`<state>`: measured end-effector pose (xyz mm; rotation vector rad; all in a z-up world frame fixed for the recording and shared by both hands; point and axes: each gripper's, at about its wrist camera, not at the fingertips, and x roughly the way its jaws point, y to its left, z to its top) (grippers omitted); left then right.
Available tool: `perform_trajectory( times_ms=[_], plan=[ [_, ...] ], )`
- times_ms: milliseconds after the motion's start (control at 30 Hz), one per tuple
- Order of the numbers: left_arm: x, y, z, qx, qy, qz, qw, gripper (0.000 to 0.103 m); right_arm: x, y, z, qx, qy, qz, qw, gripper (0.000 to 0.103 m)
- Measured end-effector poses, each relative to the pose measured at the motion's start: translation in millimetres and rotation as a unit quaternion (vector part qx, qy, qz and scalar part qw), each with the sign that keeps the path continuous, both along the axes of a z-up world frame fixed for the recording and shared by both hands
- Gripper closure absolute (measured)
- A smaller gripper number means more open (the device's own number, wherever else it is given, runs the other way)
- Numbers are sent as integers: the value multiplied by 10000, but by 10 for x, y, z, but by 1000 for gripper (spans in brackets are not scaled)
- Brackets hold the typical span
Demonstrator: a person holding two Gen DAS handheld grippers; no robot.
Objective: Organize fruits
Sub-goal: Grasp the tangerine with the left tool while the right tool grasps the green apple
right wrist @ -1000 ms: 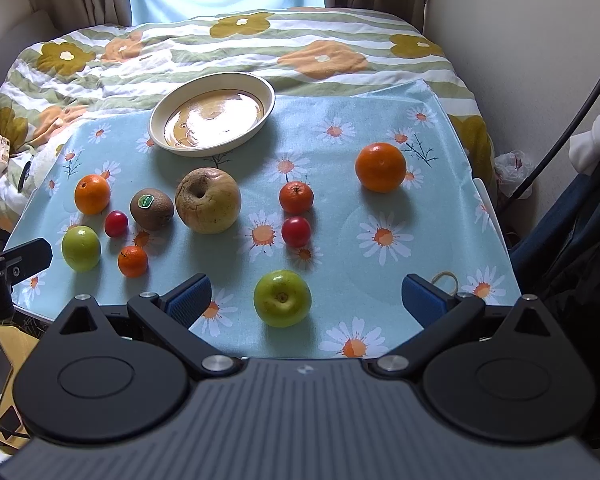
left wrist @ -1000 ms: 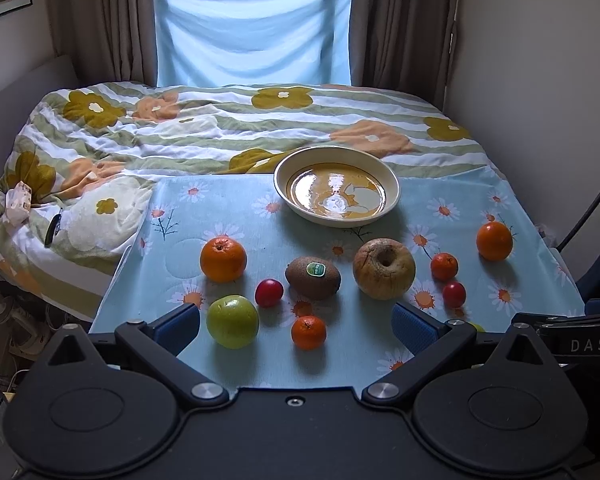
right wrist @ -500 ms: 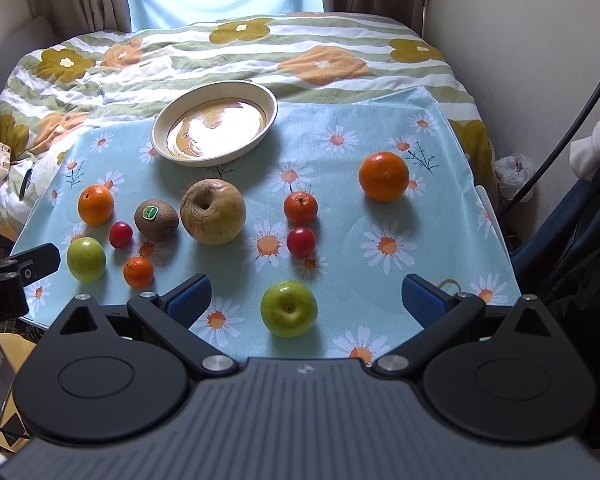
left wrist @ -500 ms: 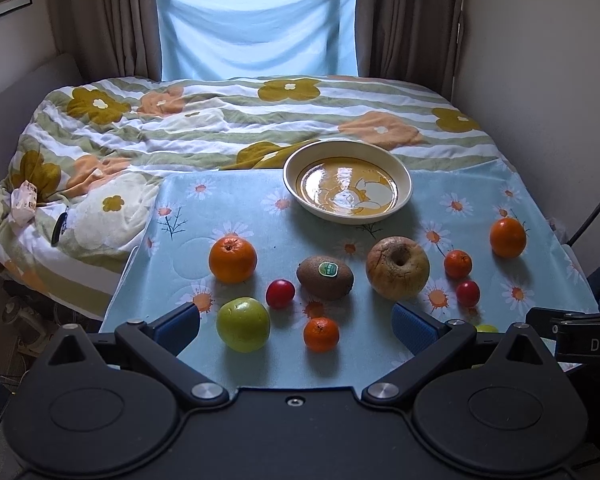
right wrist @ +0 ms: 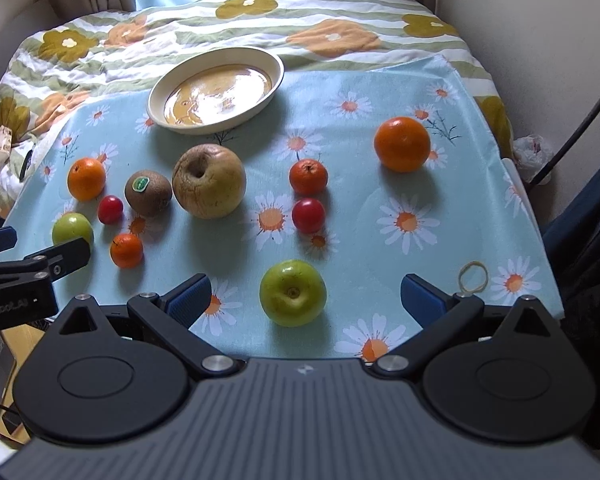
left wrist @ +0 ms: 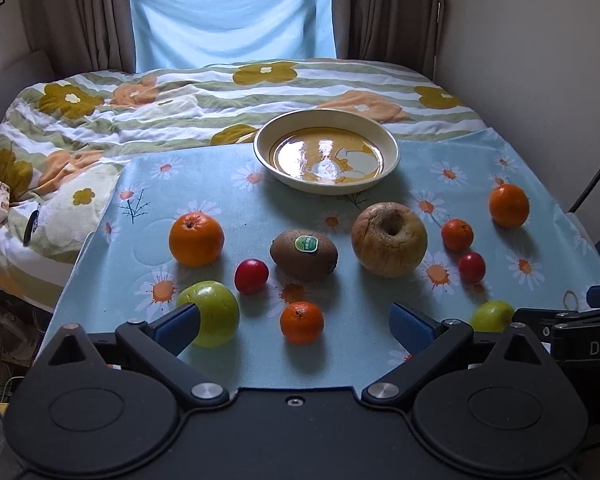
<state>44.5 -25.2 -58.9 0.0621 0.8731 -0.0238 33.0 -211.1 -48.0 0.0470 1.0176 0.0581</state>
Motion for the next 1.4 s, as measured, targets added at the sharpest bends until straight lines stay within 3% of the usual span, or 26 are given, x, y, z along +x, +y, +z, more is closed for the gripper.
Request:
perform_trajectory(
  times_ms=[200,400,567,800,900,967,1400],
  plan=[
    [69,-22,-314,-31,71,62,10000,5,24,-8,-305,53,35,225,9997,0],
    [172,-64,-579,73,187,21,9998,20,58,-46,-532,135,53,349,9993,0],
    [241,-94,-705,175,127,15,9998,24,80,-36,-640,183,33,441,9989,0],
    [354,-129,-829,116,173,24,9998,49,124,2,-713,154,-29,628,9979,0],
    [362,-130,-833,91,144,87,9998,53,147,-9,-720,134,-56,640,9978,0],
    [364,-120,-834,142,87,121,9998,63,162,-16,-726,129,-58,639,9979,0],
    [214,-120,-823,157,158,14,9998,63,215,44,-753,107,-4,790,9968,17]
  ],
)
